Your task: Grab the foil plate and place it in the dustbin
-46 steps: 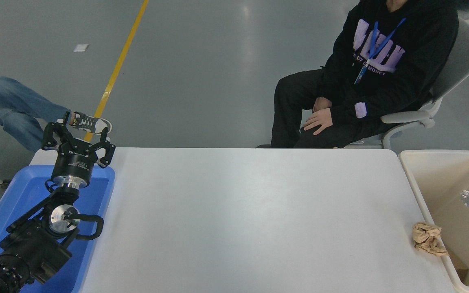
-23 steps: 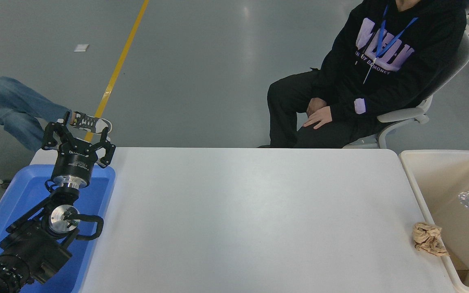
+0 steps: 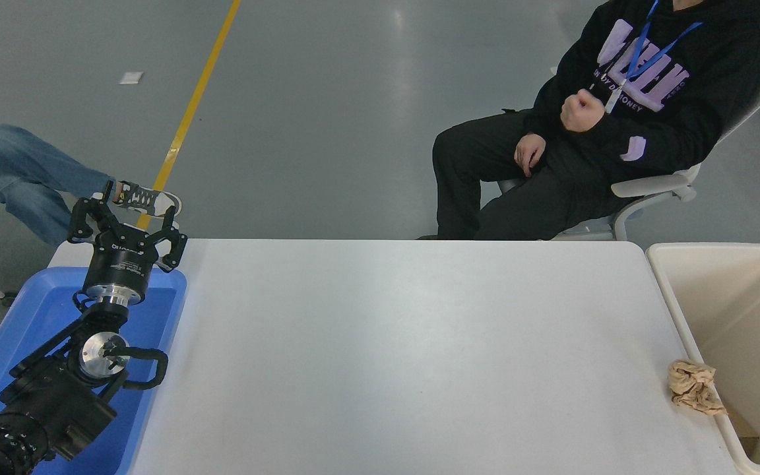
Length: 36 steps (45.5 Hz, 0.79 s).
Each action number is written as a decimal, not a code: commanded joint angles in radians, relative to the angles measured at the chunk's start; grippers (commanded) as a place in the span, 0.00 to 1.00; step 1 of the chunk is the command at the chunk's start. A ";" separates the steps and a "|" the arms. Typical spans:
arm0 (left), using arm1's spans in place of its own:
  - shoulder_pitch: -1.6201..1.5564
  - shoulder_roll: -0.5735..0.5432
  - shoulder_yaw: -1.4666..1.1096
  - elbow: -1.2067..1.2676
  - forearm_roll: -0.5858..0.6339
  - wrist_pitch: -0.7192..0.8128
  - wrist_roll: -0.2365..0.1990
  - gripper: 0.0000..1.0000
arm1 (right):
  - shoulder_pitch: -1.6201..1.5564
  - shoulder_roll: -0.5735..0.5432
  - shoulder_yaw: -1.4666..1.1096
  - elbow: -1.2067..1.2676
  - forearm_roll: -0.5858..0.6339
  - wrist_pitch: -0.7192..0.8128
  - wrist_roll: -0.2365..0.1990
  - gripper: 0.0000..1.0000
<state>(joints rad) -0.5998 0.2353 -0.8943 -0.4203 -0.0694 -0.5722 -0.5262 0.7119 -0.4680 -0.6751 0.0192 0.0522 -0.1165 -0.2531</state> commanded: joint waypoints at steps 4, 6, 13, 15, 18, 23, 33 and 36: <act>0.000 -0.001 0.000 0.000 0.000 0.000 0.000 0.99 | 0.167 -0.181 0.057 0.347 -0.002 -0.003 -0.002 0.84; 0.000 -0.001 0.000 0.000 0.000 0.000 0.000 0.99 | 0.247 -0.248 0.049 0.471 0.000 -0.002 -0.003 0.84; 0.000 0.001 0.000 0.000 0.000 0.000 0.000 0.99 | 0.400 -0.336 -0.001 0.678 0.006 0.009 -0.005 0.90; 0.000 0.001 0.000 0.000 0.000 0.000 0.000 0.99 | 0.449 -0.345 -0.046 0.729 0.008 0.009 -0.005 0.91; 0.000 0.001 0.000 0.000 0.000 0.000 0.000 0.99 | 0.533 -0.347 -0.139 0.797 0.009 0.011 -0.005 0.94; 0.000 0.001 0.000 0.000 0.000 0.000 0.000 0.99 | 0.688 -0.331 -0.315 0.905 0.011 0.023 -0.005 1.00; 0.000 0.001 0.000 0.000 0.000 0.000 0.000 0.99 | 0.859 -0.258 -0.487 1.010 0.014 0.115 -0.009 1.00; 0.000 0.001 0.000 0.000 0.000 0.000 0.000 0.99 | 0.876 -0.212 -0.537 1.016 0.015 0.141 -0.011 1.00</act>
<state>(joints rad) -0.5998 0.2358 -0.8943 -0.4203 -0.0691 -0.5722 -0.5261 1.4295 -0.7568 -1.0259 0.9209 0.0640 -0.0548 -0.2591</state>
